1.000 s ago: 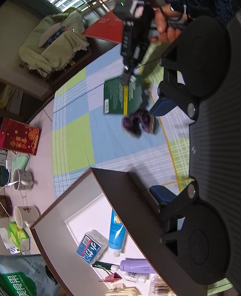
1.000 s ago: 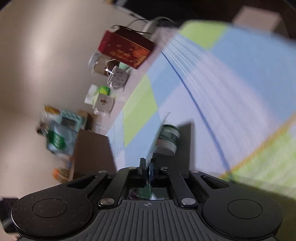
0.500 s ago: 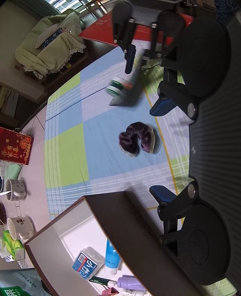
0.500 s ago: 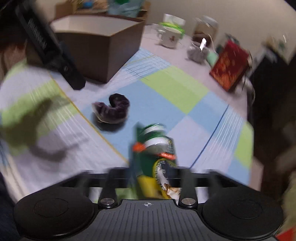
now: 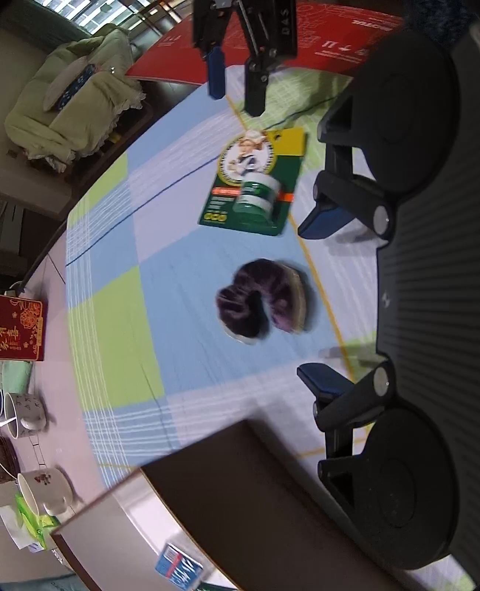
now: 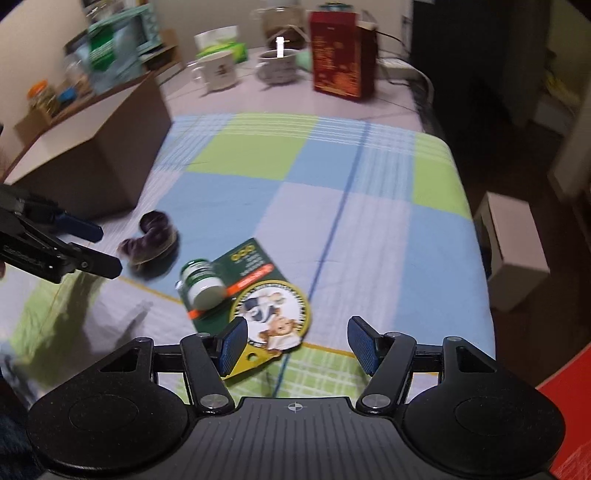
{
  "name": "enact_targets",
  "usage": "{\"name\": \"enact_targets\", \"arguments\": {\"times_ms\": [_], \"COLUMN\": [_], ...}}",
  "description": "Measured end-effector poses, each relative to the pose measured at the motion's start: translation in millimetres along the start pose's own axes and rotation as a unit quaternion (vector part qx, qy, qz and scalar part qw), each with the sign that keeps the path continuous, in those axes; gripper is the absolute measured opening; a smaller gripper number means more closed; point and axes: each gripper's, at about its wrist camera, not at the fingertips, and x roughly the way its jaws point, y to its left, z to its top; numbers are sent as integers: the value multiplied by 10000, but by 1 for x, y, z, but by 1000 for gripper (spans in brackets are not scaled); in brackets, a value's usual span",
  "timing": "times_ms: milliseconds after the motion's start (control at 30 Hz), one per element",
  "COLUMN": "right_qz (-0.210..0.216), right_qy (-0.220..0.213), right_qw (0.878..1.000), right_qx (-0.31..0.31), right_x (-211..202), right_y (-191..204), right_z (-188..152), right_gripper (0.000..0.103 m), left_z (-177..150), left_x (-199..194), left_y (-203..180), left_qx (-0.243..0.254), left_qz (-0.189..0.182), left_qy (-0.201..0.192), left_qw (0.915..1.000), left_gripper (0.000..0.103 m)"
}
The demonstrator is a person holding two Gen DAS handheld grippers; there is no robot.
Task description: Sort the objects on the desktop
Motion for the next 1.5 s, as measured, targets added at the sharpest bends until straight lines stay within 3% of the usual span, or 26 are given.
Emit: {"name": "enact_targets", "arguments": {"times_ms": [200, 333, 567, 800, 933, 967, 1000, 1200, 1300, 1500], "right_qz": [139, 230, 750, 1154, 1089, 1023, 973, 729, 757, 1255], "right_qy": [27, 22, 20, 33, 74, 116, 155, 262, 349, 257], "right_qw": [9985, 9986, 9971, 9890, 9845, 9837, 9824, 9683, 9691, 9735], "right_qx": [532, 485, 90, -923, -1376, -1472, -1588, -2375, -2322, -1895], "right_x": [-5, -6, 5, 29, 49, 54, 58, 70, 70, 48], "right_y": [-24, -26, -10, 33, 51, 54, 57, 73, 72, 67], "right_z": [-1, 3, 10, 23, 24, 24, 23, 14, 18, 42], "right_gripper": [63, 63, 63, 63, 63, 60, 36, 32, 32, 32], "left_z": [20, 21, 6, -17, -30, -33, -36, -48, -53, -61], "left_x": [26, 45, 29, 4, -9, -13, -16, -35, -44, -68], "left_y": [-5, -8, 7, 13, 20, 21, 23, 31, 34, 42], "left_qx": [-54, 78, -51, -127, -308, -353, -398, -517, -558, -586], "left_qz": [19, 226, 69, 287, 342, 356, 369, 396, 403, 427], "left_qy": [-57, -8, -3, 29, 4, -2, -9, -89, -135, -267], "left_qw": [10000, 9997, 10000, 9995, 9989, 9987, 9985, 9978, 9975, 9970], "left_gripper": [63, 38, 13, 12, 12, 12, 12, 12, 12, 12]}}
